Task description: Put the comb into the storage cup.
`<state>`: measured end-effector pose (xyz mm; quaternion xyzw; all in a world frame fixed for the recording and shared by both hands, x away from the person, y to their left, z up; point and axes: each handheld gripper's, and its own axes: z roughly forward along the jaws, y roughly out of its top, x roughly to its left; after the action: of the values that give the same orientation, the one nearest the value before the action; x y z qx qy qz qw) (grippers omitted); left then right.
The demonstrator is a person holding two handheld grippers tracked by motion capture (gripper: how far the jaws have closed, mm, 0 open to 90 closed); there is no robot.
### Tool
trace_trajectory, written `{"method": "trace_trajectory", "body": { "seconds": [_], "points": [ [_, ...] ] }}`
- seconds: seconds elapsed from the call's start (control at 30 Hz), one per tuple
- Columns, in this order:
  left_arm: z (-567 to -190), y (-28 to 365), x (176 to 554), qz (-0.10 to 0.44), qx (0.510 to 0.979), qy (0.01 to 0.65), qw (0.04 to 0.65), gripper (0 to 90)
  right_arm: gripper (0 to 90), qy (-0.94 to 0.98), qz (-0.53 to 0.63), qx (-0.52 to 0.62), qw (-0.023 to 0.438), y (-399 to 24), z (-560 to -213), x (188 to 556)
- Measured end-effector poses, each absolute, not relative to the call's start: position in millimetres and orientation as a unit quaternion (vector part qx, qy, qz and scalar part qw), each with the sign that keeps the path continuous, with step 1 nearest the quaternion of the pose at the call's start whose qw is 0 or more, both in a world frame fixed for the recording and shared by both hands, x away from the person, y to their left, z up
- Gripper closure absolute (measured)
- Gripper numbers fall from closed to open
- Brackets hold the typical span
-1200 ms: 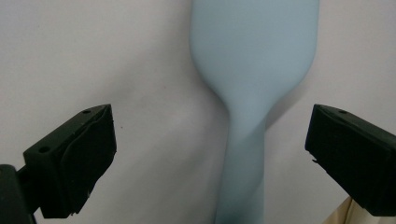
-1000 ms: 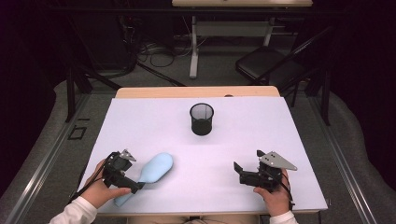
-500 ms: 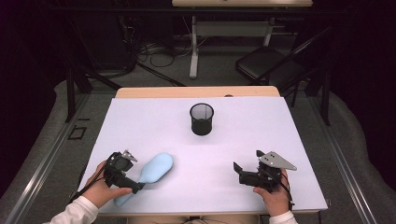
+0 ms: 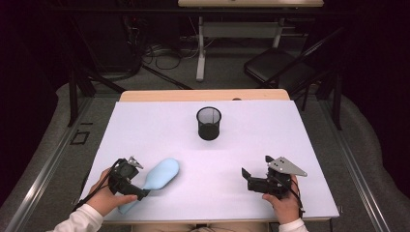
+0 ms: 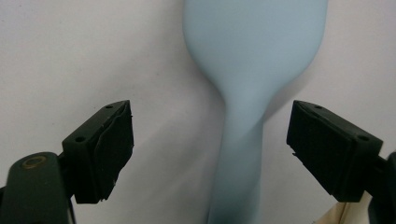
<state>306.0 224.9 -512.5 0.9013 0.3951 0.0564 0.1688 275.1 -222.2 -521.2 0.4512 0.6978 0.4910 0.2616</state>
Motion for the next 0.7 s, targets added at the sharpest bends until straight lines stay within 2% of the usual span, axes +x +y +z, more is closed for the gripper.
{"method": "trace_trajectory", "body": {
  "seconds": [0.23,0.5,0.7],
  "points": [
    [-514,225,303,0.058,0.903,0.394,0.158,21.4,2.8,0.698,0.490,0.451,0.262,-222,-521,275],
    [-515,219,300,0.053,0.910,0.383,0.148,34.6,2.9,0.700,0.490,0.449,0.261,-222,-521,275],
    [-516,215,299,0.056,0.915,0.373,0.146,39.9,2.9,0.700,0.490,0.449,0.261,-222,-521,275]
  ]
}}
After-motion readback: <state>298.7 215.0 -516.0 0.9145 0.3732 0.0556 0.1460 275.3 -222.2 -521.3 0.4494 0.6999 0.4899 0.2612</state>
